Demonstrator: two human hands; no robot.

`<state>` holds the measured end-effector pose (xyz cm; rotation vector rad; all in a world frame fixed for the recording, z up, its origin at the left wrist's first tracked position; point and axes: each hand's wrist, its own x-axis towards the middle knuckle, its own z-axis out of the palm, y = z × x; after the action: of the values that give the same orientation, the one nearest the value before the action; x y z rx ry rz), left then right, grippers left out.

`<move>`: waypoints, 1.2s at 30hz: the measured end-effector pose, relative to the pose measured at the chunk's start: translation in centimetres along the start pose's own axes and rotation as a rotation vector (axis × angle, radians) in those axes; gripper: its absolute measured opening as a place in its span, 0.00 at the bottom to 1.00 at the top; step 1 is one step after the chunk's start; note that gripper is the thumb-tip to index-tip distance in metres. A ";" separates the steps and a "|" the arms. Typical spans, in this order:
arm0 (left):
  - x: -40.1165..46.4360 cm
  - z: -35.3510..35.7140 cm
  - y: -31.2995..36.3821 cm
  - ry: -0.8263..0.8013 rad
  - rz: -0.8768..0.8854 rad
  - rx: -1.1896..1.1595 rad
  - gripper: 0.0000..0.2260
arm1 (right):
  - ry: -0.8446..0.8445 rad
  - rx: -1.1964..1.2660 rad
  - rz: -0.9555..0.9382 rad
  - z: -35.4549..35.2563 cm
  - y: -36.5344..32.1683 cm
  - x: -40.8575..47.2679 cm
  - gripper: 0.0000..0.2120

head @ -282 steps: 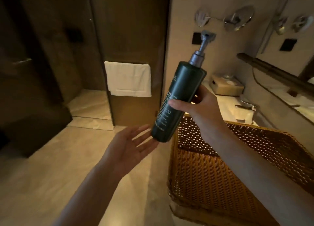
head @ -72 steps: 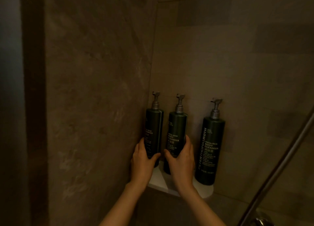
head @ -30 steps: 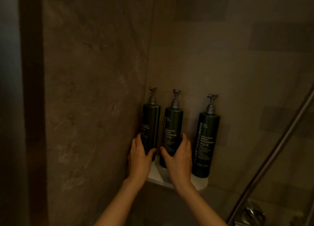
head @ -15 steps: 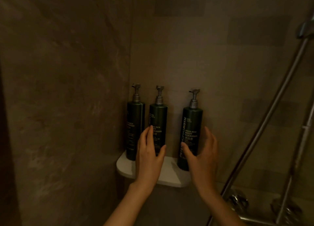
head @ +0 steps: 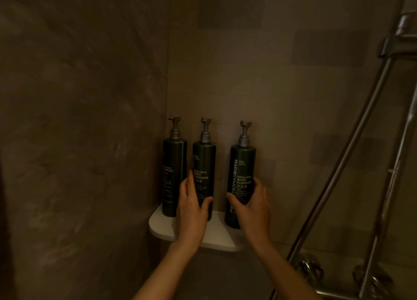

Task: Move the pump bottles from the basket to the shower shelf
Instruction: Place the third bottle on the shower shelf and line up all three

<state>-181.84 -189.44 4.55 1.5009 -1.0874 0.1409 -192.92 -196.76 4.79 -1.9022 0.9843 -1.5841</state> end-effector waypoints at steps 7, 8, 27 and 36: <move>0.1 0.0 0.0 -0.007 0.000 -0.003 0.35 | 0.016 0.007 -0.005 -0.2 -0.2 0.1 0.36; 0.1 0.0 0.0 -0.006 0.000 0.000 0.35 | 0.010 0.010 0.000 -0.2 -0.1 0.2 0.35; 0.1 0.1 -0.2 -0.010 0.004 0.012 0.35 | -0.050 -0.002 0.010 0.6 -0.8 0.1 0.33; 0.0 0.1 -0.2 -0.009 0.014 0.017 0.35 | 0.004 -0.049 0.020 0.4 -0.8 -0.2 0.33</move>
<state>-181.72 -189.58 4.39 1.5112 -1.1062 0.1537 -192.34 -196.14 5.12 -1.9170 1.0497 -1.5664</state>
